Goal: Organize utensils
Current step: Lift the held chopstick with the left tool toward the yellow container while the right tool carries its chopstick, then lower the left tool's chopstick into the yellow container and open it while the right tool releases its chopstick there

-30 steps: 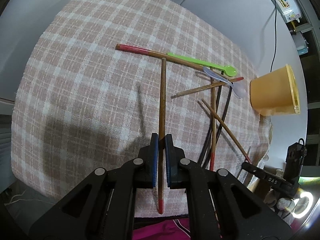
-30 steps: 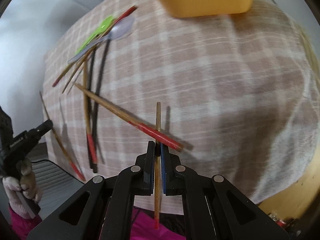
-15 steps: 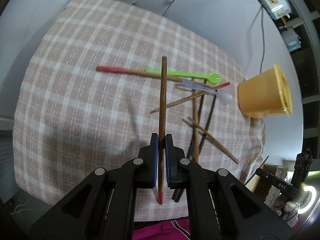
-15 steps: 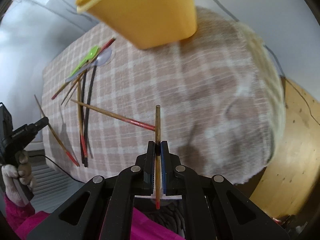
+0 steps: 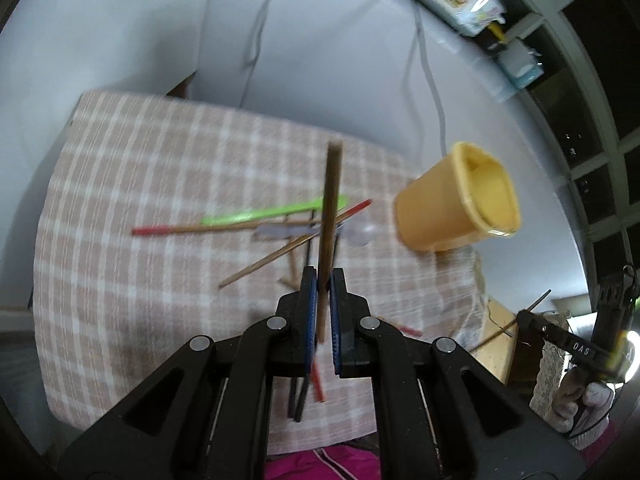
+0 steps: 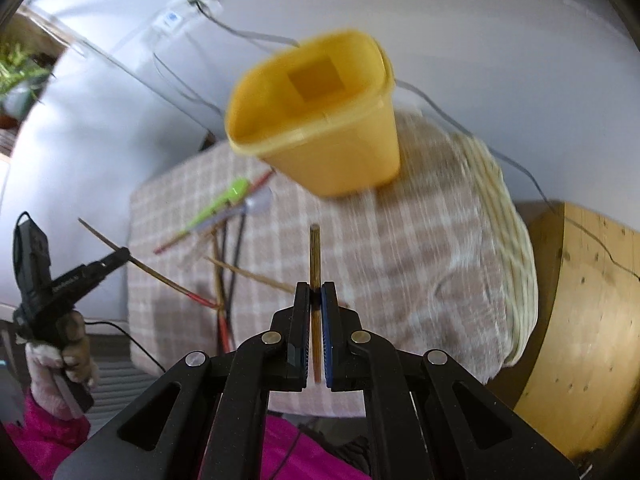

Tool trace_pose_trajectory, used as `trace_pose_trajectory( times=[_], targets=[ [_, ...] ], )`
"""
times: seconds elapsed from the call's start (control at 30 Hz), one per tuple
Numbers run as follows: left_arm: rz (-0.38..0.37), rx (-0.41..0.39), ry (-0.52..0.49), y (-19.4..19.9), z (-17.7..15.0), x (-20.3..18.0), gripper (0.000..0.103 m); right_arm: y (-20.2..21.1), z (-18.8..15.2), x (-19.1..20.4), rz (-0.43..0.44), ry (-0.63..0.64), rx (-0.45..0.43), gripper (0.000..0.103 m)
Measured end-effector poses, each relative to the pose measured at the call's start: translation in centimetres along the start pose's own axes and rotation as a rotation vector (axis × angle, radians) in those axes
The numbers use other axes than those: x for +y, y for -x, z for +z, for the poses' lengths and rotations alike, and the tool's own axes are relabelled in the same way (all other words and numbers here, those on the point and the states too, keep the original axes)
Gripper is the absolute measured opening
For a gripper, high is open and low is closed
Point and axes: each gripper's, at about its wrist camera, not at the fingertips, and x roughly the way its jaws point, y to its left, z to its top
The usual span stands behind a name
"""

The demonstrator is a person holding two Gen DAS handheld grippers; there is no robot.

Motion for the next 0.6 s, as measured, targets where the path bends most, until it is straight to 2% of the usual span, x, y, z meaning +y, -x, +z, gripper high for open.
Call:
trace_pose_trajectory(
  times=[0.6],
  targets=[
    [-0.086, -0.114, -0.156, 3.8, 3.7, -6.8, 0.004, 5.5, 3.6, 2.6, 0.064, 0.05, -0.205, 0.004]
  ],
)
